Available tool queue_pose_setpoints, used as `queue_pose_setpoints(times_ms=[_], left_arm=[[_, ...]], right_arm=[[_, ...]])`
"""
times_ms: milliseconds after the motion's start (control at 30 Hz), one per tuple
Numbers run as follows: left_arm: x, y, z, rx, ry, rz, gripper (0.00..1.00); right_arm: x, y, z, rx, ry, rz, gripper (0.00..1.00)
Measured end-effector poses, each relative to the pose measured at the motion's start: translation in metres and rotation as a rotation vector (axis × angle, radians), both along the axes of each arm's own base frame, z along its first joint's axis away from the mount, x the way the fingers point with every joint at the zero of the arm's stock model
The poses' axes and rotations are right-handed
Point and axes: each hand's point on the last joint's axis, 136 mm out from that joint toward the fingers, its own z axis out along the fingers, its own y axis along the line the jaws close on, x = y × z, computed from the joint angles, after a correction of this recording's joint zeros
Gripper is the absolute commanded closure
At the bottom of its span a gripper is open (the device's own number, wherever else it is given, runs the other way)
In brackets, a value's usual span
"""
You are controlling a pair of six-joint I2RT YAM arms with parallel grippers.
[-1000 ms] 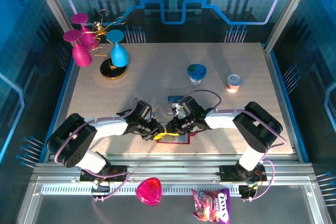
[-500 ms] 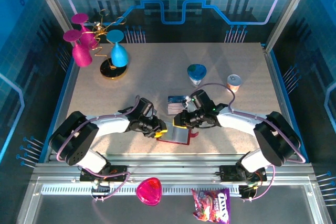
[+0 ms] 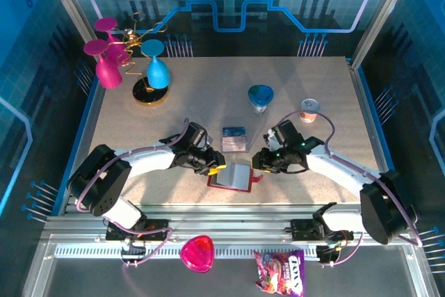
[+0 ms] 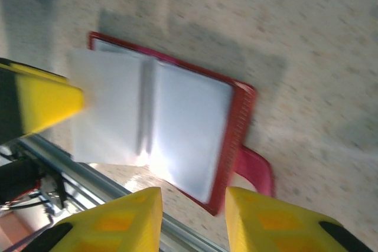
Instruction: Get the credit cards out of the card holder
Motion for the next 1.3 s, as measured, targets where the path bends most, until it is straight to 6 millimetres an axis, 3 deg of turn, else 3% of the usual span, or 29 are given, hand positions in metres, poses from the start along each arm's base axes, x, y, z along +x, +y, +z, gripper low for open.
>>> queue_pose_setpoints(times_ms=[200,367,600,767,1000,1300], left_arm=[[0.005,-0.003,0.0,0.01,-0.001,-0.015,0.68],[0.01,-0.007,0.004,0.001,-0.019,-0.029,0.7],[0.009,-0.01,0.004,-0.011,-0.007,-0.04,0.79],[0.008,-0.01,0.004,-0.015,-0.005,-0.043,0.84],[0.008,-0.011,0.004,-0.018,-0.009,-0.041,0.85],[0.005,-0.008,0.005,-0.02,-0.012,-0.041,0.81]], right_arm=[[-0.026,-0.021,-0.021,-0.072,0.068,-0.015,0.64],[-0.033,-0.025,-0.03,-0.082,0.092,-0.018,0.65],[-0.023,-0.017,-0.034,-0.053,0.078,-0.019,0.67],[-0.016,-0.008,-0.04,-0.021,0.089,-0.022,0.77],[-0.007,0.003,-0.043,0.024,0.086,-0.026,0.91],[0.001,0.013,-0.049,0.056,0.095,-0.014,0.93]])
